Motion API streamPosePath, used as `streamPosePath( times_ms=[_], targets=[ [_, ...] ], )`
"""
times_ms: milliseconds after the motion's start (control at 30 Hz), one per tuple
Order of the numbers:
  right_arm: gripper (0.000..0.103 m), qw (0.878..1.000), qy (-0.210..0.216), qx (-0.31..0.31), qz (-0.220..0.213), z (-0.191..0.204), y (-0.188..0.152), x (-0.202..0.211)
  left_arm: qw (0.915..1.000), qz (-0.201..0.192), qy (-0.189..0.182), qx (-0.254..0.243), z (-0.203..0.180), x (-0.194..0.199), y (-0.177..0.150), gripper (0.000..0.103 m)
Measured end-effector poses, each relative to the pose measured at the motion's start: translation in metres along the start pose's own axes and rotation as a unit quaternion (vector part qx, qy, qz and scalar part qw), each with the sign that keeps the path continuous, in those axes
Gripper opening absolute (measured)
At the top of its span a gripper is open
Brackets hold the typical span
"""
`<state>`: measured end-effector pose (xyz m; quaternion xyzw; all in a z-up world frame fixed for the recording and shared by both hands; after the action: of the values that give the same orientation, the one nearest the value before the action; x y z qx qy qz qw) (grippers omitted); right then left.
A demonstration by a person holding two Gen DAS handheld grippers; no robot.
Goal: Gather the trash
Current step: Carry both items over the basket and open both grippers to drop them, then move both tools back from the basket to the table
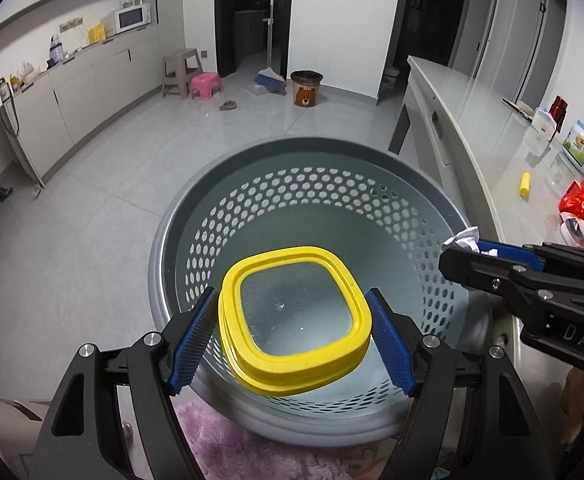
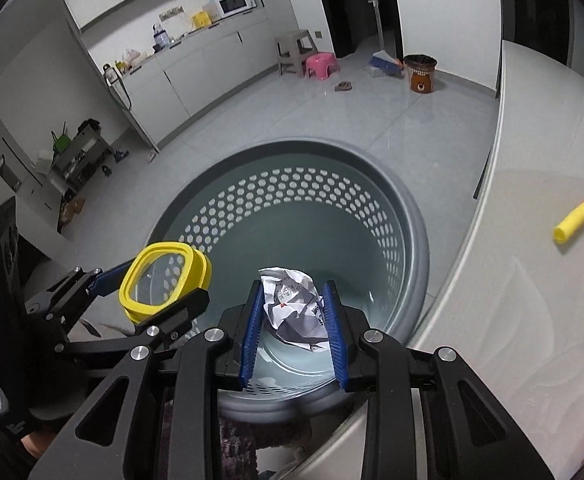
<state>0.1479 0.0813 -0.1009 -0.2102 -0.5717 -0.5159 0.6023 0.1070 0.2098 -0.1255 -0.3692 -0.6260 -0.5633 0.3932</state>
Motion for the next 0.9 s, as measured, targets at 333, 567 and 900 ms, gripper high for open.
streamPosePath(
  times_ms=[333,567,900],
  targets=[
    [0.039,1.000,-0.006,-0.003,-0.003,0.003,-0.002,-0.003,0.9999,0.009,-0.005,0.008,0.003,-0.008,0.000,0.074],
    [0.049,1.000,-0.001,-0.008,-0.010,0.000,-0.001,0.002,0.9998,0.014,-0.004,0.015,0.006,-0.010,0.000,0.079],
    [0.049,1.000,0.004,-0.011,-0.015,-0.004,-0.003,0.001,0.9997,0.015,-0.002,0.019,0.008,-0.011,-0.002,0.079]
  ],
)
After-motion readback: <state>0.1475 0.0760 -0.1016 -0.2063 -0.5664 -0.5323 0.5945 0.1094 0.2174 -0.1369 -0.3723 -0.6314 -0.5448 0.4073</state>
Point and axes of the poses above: each gripper's, at about its wrist camera, not at the fingertips, and x roughly against the way its jaws point, z to its left, y to its top, the point moved 5 cm from there along -x, roughly the way its jaws point, and after that the axes turned 13 degrees about z, right-handed, at the moved point
